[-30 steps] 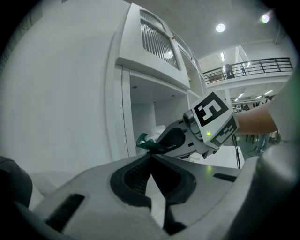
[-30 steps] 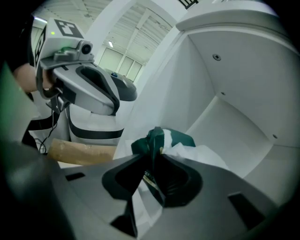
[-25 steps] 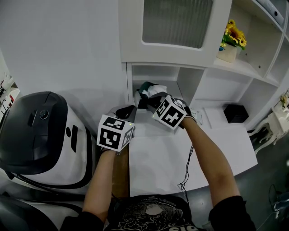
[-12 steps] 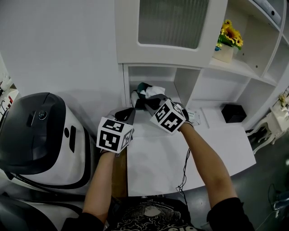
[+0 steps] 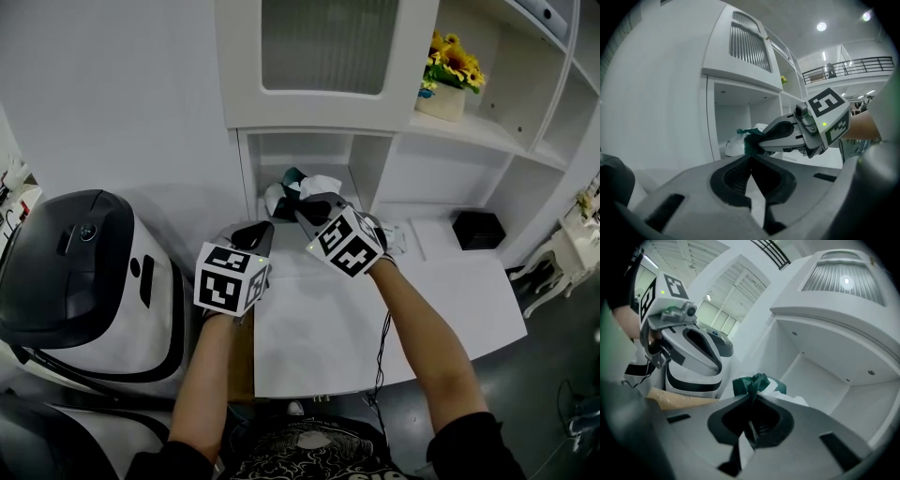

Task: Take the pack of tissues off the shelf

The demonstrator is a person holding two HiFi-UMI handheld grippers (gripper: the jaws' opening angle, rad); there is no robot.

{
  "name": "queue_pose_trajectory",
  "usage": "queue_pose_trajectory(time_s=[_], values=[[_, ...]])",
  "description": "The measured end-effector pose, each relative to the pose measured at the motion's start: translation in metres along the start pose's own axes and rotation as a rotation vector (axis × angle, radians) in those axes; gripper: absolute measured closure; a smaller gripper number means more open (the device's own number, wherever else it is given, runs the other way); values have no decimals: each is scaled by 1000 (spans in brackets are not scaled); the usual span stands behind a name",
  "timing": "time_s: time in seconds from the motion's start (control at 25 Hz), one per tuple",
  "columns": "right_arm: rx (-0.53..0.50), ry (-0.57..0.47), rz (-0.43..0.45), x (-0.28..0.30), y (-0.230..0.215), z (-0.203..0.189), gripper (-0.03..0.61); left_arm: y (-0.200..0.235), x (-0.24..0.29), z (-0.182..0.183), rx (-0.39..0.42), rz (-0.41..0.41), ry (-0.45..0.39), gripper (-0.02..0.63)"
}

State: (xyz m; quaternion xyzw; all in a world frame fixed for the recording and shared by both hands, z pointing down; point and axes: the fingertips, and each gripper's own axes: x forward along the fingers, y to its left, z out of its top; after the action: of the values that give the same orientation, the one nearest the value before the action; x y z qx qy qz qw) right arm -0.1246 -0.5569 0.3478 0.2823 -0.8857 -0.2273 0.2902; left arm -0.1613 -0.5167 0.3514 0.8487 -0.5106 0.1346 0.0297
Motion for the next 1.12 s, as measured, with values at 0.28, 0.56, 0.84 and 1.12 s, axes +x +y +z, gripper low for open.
queue_pose_trajectory(time_s=[0.28,0.56,0.84,1.12], values=[[14,-43,-7,-42,5,-4,571,-36,-10,6,13,23,6,607],[47,-77,-27,-90,6,-21,571,-73,-17,16,25,56,-4,607],[81,-91,-75,-150,1,-47,571,-126,-11,26,35,38,-25,607],[188,-115,-145,-216,-7,-77,571,-182,-8,37,49,0,-52,607]])
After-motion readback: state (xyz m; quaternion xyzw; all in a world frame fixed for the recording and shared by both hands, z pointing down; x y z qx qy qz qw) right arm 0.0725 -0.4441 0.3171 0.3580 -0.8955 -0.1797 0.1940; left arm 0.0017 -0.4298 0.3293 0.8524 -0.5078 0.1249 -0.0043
